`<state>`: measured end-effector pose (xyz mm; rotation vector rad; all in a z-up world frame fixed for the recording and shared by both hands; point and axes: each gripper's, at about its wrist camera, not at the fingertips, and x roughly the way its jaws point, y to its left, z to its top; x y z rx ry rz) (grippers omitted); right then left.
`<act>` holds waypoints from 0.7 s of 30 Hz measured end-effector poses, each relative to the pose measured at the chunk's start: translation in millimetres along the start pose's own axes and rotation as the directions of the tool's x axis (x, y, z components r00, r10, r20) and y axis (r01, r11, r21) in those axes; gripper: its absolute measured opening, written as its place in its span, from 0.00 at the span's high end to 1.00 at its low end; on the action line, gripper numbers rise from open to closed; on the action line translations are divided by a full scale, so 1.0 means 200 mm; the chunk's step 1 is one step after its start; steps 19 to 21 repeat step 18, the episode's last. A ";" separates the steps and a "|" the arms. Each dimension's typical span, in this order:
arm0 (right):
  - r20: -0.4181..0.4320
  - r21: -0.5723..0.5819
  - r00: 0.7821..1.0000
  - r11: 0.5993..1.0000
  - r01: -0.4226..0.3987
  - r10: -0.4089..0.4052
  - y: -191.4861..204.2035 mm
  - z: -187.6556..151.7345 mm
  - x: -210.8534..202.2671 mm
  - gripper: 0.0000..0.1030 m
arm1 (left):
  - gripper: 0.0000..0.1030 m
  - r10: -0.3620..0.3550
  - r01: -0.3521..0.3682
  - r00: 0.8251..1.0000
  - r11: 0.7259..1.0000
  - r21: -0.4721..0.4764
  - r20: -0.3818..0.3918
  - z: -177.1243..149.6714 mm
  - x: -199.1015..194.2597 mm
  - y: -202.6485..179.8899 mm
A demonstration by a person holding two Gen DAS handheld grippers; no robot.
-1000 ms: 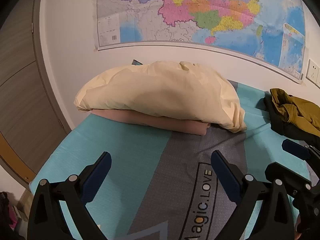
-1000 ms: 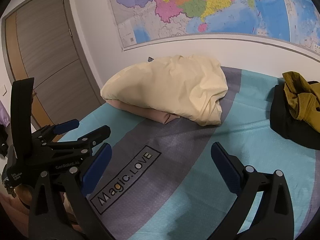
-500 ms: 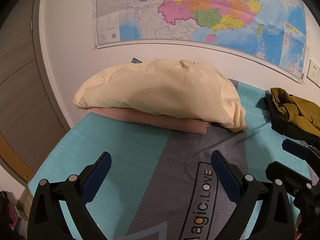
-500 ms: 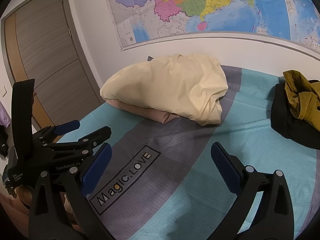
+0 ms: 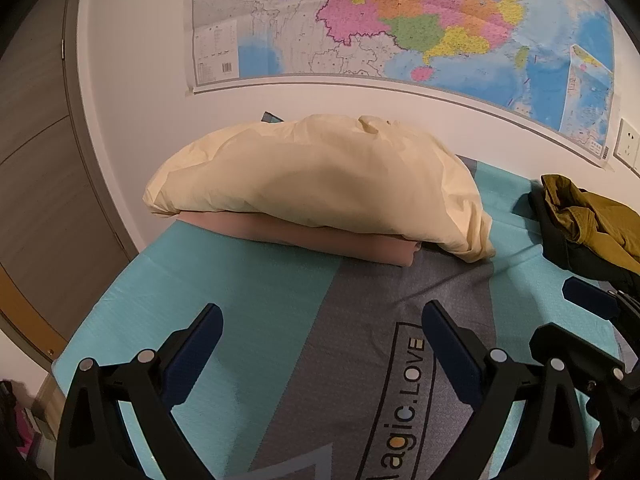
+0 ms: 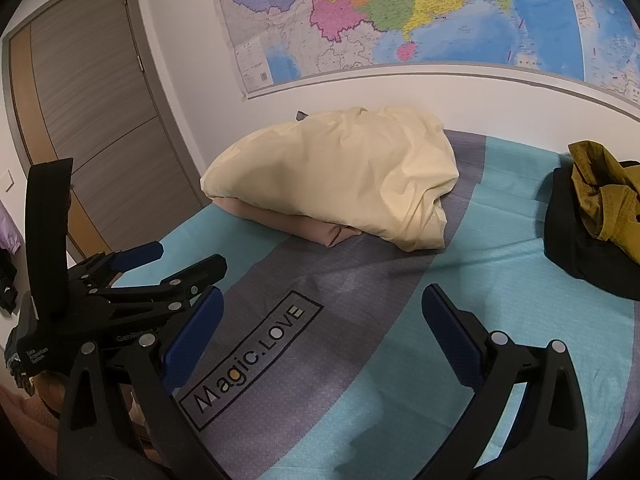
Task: Fold large clothes
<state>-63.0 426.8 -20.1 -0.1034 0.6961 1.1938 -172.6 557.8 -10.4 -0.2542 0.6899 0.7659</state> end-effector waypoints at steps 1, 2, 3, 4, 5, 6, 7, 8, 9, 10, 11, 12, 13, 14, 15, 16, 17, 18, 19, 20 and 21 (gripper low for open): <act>-0.001 -0.001 1.000 1.000 -0.002 0.002 0.00 0.00 0.00 0.05 | 0.07 -0.004 0.004 1.000 1.000 -0.002 0.002 0.00 0.00 0.00; -0.002 -0.001 1.000 1.000 -0.004 0.004 0.00 0.01 0.00 0.05 | 0.07 -0.006 0.006 1.000 1.000 -0.003 0.005 0.00 0.00 0.00; -0.001 -0.003 1.000 1.000 -0.003 0.003 0.00 0.01 0.00 0.05 | 0.07 -0.005 0.005 1.000 1.000 -0.002 0.005 0.00 0.00 0.00; -0.001 -0.003 1.000 1.000 -0.005 0.005 0.00 0.01 0.00 0.05 | 0.07 -0.005 0.005 1.000 1.000 -0.002 0.005 0.00 0.00 0.00; -0.001 -0.003 1.000 1.000 -0.006 0.006 0.00 0.01 0.00 0.05 | 0.07 -0.008 0.008 1.000 1.000 -0.001 0.004 0.00 0.00 -0.01; -0.001 -0.001 1.000 1.000 -0.005 0.005 0.00 0.01 0.00 0.05 | 0.07 -0.011 0.011 1.000 1.000 -0.001 0.005 0.00 0.01 -0.01; 0.000 -0.001 1.000 1.000 -0.005 0.005 0.00 0.01 0.00 0.05 | 0.07 -0.031 0.031 0.999 1.000 0.002 0.011 -0.01 0.00 -0.01; 0.003 0.003 1.000 1.000 -0.004 0.004 -0.01 0.01 -0.01 0.05 | 0.08 -0.036 0.036 0.999 0.999 0.006 0.019 -0.01 0.00 -0.02; 0.005 0.010 1.000 1.000 -0.004 0.004 -0.02 0.01 -0.01 0.05 | 0.08 -0.036 0.036 0.999 0.999 0.011 0.026 -0.01 0.01 -0.02; 0.005 0.014 1.000 1.000 -0.002 0.002 -0.02 0.01 -0.01 0.05 | 0.08 -0.041 0.040 0.999 0.999 0.015 0.027 -0.01 0.01 -0.04; 0.008 0.018 1.000 1.000 0.002 -0.002 -0.03 0.00 -0.02 0.05 | 0.07 -0.048 0.047 0.999 0.999 0.016 0.020 -0.01 0.01 -0.04; 0.016 0.027 1.000 1.000 0.009 -0.009 -0.05 0.00 -0.03 0.05 | 0.07 -0.058 0.058 0.998 0.998 0.013 0.011 0.00 0.02 -0.05; 0.017 0.032 1.000 0.999 0.014 -0.014 -0.06 0.00 -0.04 0.05 | 0.07 -0.082 0.082 0.997 0.997 0.003 0.002 0.00 0.03 -0.06; 0.021 0.042 0.999 0.999 0.027 -0.028 -0.08 0.00 -0.06 0.05 | 0.07 -0.099 0.099 0.995 0.995 -0.004 -0.004 -0.01 0.04 -0.07; 0.028 0.050 0.999 0.998 0.037 -0.039 -0.10 -0.01 -0.08 0.05 | 0.07 -0.124 0.124 0.992 0.992 -0.010 -0.012 0.00 0.05 -0.09; 0.035 0.060 0.998 0.997 0.050 -0.052 -0.12 -0.01 -0.10 0.05 | 0.07 -0.154 0.154 0.988 0.988 -0.015 -0.023 -0.01 0.06 -0.11; 0.042 0.070 0.997 0.996 0.063 -0.066 -0.14 -0.02 -0.12 0.05 | 0.07 -0.205 0.205 0.978 0.979 -0.018 -0.047 -0.01 0.08 -0.15; 0.054 0.082 0.995 0.993 0.083 -0.088 -0.17 -0.02 -0.15 0.05 | 0.07 -0.230 0.230 0.971 0.973 -0.013 -0.060 -0.01 0.10 -0.18; 0.054 0.082 0.995 0.993 0.083 -0.088 -0.17 -0.02 -0.15 0.05 | 0.07 -0.230 0.230 0.971 0.973 -0.013 -0.060 -0.01 0.10 -0.18; 0.054 0.082 0.995 0.993 0.083 -0.088 -0.17 -0.02 -0.15 0.05 | 0.07 -0.230 0.230 0.971 0.973 -0.013 -0.060 -0.01 0.10 -0.18; 0.054 0.082 0.995 0.993 0.083 -0.088 -0.17 -0.02 -0.15 0.05 | 0.07 -0.230 0.230 0.971 0.973 -0.013 -0.060 -0.01 0.10 -0.18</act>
